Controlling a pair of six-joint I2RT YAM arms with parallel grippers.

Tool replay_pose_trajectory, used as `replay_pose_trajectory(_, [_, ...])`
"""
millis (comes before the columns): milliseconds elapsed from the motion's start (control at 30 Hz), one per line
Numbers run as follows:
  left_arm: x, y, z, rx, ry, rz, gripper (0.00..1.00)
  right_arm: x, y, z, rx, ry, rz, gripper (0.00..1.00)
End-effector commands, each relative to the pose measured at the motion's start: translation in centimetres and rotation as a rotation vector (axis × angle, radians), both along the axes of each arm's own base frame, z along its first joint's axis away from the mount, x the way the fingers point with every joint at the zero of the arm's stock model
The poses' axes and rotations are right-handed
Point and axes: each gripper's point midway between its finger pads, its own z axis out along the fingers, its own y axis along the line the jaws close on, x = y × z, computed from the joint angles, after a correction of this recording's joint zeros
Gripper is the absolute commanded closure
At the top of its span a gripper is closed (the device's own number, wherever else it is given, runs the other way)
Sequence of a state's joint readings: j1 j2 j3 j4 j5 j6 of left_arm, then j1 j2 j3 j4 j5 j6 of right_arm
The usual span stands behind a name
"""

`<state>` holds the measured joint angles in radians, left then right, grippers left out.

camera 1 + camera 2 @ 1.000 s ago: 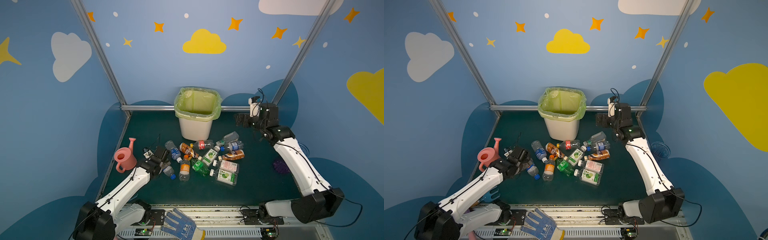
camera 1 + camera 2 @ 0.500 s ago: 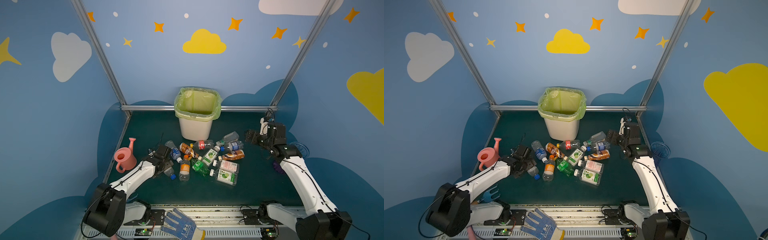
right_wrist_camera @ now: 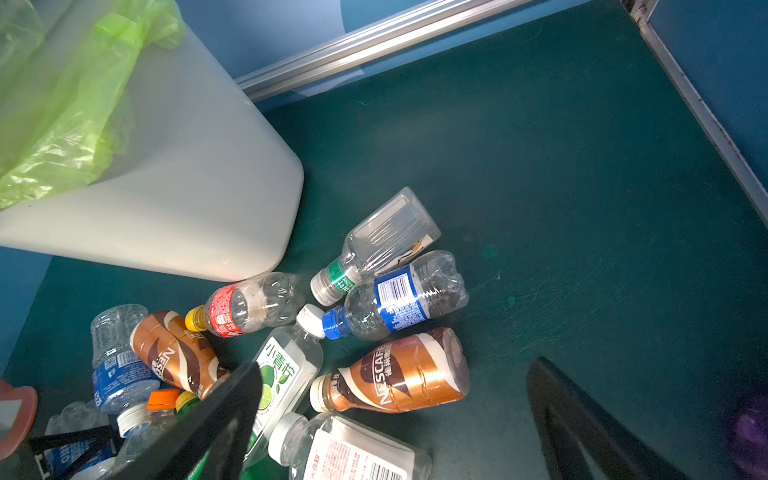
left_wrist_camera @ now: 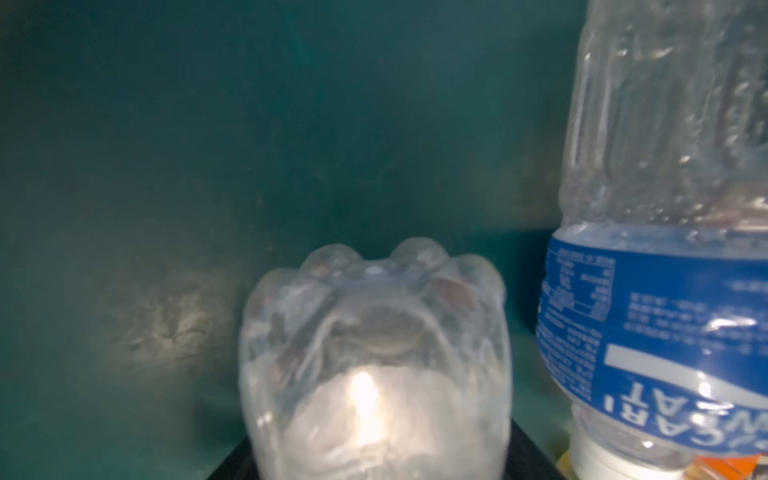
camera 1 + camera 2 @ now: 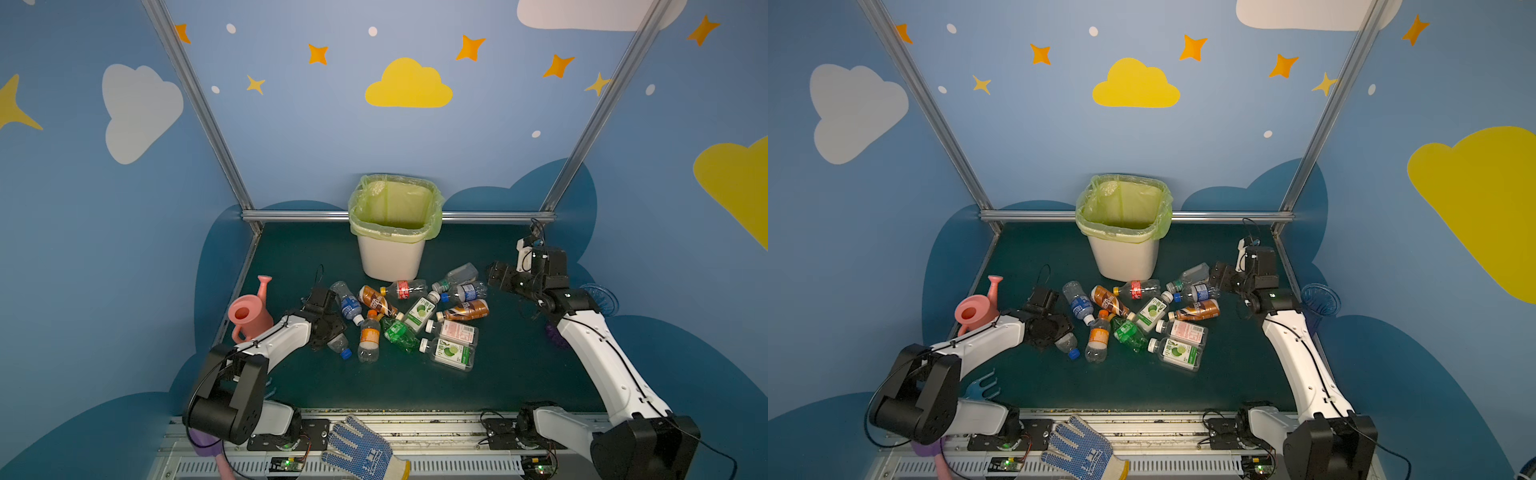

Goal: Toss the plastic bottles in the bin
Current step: 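Lower the left gripper and close it on the blue-label Pepsi bottle, then lift the Pepsi bottle with the left gripper and release it over the bin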

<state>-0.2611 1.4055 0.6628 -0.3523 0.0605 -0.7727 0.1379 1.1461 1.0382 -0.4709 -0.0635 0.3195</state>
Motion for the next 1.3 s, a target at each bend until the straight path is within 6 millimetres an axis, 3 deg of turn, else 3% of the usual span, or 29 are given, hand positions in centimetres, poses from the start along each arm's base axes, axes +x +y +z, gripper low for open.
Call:
replay_pose_trajectory(0, [0.0, -0.6, -0.6, -0.050, 0.011, -0.016, 0.41, 0.2, 0.0, 0.7, 0.012, -0.010, -0.006, 0.02])
replay_pose_trajectory(133, [0.3, -0.3, 0.2, -0.075, -0.014, 0.007, 0.55, 0.1, -0.2, 0.5, -0.002, -0.007, -0.008, 0.02])
replay_pose_trajectory(233, [0.7, 0.1, 1.9, -0.088, -0.072, 0.029, 0.59, 0.1, -0.3, 0.0, -0.008, 0.004, -0.012, 0.02])
replay_pose_trajectory(300, [0.9, 0.6, 3.5, -0.094, -0.119, 0.048, 0.59, 0.1, -0.4, -0.1, -0.012, 0.006, -0.014, 0.02])
replay_pose_trajectory(400, [1.8, 1.7, 8.1, -0.086, -0.238, 0.072, 0.59, 0.2, -0.6, -0.3, -0.022, 0.010, -0.018, 0.02])
replay_pose_trajectory(500, [3.3, 3.8, 15.6, -0.018, -0.450, 0.084, 0.58, 0.3, -0.9, -0.4, -0.026, 0.011, -0.025, 0.02])
replay_pose_trajectory(600, [4.2, 6.4, 25.1, 0.070, -0.692, 0.108, 0.56, 0.4, -1.1, -0.3, -0.027, 0.005, -0.027, 0.02])
replay_pose_trajectory(667, [4.6, 7.6, 32.6, 0.118, -0.854, 0.114, 0.55, 0.5, -1.2, -0.1, -0.025, -0.001, -0.030, 0.02])
replay_pose_trajectory(767, [4.7, 7.5, 41.9, 0.148, -1.065, 0.076, 0.55, 0.4, -1.5, 0.2, -0.023, -0.009, -0.037, 0.02])
replay_pose_trajectory(833, [4.9, 6.9, 46.6, 0.132, -1.193, 0.047, 0.54, 0.3, -1.6, 0.2, -0.023, -0.012, -0.039, 0.02])
replay_pose_trajectory(900, [5.4, 6.0, 49.8, 0.099, -1.300, 0.015, 0.54, 0.0, -1.8, 0.3, -0.024, -0.016, -0.046, 0.02])
replay_pose_trajectory(967, [7.0, 4.7, 50.9, 0.033, -1.344, -0.019, 0.54, -0.4, -2.1, 0.3, -0.025, -0.018, -0.053, 0.02])
replay_pose_trajectory(1033, [9.3, 2.2, 50.0, -0.040, -1.316, -0.067, 0.54, -0.7, -2.5, 0.1, -0.024, -0.017, -0.062, 0.02])
replay_pose_trajectory(1100, [12.7, -2.3, 47.3, -0.048, -1.236, -0.157, 0.53, -0.9, -2.3, -0.2, -0.009, -0.016, -0.060, 0.02])
replay_pose_trajectory(1200, [17.8, -10.7, 42.6, -0.034, -1.064, -0.348, 0.47, -1.1, -1.8, -0.7, 0.022, 0.004, -0.042, 0.02])
replay_pose_trajectory(1267, [20.2, -13.7, 41.9, -0.049, -0.987, -0.406, 0.32, -1.3, -1.5, -0.5, 0.033, 0.015, -0.029, 0.02])
